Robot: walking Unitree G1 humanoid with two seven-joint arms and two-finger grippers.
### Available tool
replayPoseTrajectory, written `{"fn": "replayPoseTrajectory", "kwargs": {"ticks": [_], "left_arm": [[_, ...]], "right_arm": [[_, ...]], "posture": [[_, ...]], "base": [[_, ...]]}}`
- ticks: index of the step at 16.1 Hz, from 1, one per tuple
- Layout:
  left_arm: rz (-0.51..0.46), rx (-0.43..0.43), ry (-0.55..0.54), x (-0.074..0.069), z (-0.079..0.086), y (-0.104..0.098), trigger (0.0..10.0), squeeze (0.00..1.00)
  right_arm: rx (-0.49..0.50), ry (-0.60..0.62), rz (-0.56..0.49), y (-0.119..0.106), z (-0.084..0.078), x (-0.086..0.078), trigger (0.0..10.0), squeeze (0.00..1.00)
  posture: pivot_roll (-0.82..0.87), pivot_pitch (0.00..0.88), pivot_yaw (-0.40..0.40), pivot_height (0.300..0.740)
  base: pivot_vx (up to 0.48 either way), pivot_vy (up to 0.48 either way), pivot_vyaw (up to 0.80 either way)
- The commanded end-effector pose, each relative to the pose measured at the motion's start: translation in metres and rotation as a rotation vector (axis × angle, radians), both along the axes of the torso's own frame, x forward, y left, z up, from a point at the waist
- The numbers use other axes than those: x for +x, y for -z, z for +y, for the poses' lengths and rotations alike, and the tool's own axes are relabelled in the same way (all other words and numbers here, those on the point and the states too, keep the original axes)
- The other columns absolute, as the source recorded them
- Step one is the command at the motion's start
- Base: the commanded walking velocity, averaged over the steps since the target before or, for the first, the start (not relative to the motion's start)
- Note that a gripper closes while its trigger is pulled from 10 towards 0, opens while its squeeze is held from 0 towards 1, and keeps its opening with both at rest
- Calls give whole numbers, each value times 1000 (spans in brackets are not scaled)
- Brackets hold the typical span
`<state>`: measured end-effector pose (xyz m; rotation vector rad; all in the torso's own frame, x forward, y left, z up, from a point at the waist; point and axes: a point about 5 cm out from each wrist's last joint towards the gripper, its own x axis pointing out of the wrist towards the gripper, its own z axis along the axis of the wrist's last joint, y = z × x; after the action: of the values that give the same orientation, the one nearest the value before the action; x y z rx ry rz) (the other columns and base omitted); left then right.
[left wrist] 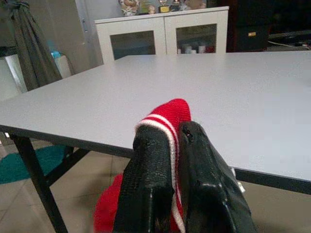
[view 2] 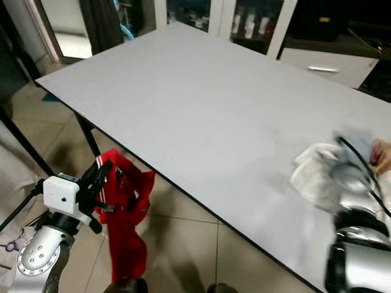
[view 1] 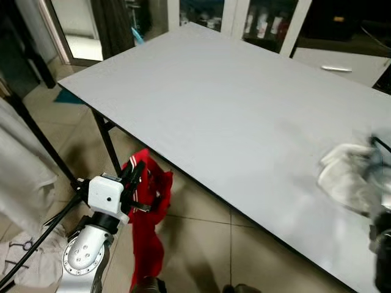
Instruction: Hang hanger
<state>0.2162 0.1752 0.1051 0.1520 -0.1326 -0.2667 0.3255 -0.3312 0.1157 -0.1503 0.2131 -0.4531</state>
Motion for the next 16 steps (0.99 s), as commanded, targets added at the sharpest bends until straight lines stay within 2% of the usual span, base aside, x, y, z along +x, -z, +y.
{"fn": "replayPoseTrajectory", "kwargs": {"ticks": [1, 3, 4, 6, 8, 10, 14, 16], "left_arm": [[-43, 4, 20, 1, 0, -12, 10000, 0], [-60, 100, 126, 1, 6, -29, 10000, 0], [-47, 139, 177, 0, 10, -35, 10000, 0], [-35, 173, 232, -3, 19, -47, 10000, 0], [-15, 253, 300, -8, 37, -70, 10000, 0], [21, 311, 364, -17, 49, -90, 10000, 0], [31, 374, 385, -24, 71, -128, 10000, 0], [20, 390, 371, -26, 86, -148, 10000, 0]], "right_arm": [[-42, -66, -77, -17, 10, 10, 10000, 0], [-125, -257, -171, -33, 41, 24, 10000, 0], [-134, -295, -189, -35, 47, 27, 10000, 0], [-129, -335, -205, -37, 53, 29, 10000, 0], [-149, -385, -218, -40, 59, 31, 10000, 0], [-140, -440, -225, -39, 67, 31, 10000, 0], [-118, -615, -270, -42, 93, 34, 10000, 0], [-41, -781, -283, -44, 114, 34, 10000, 0]], "posture": [[86, 57, -11, 740], [103, 54, -22, 740], [107, 53, -27, 740], [112, 51, -30, 740], [118, 49, -35, 740], [123, 48, -36, 740], [132, 45, -37, 740], [136, 45, -39, 740]], "base": [[0, 0, 0], [0, 0, 0], [0, 0, 0], [0, 0, 0], [0, 0, 0], [0, 0, 0], [0, 0, 0], [0, 0, 0]]}}
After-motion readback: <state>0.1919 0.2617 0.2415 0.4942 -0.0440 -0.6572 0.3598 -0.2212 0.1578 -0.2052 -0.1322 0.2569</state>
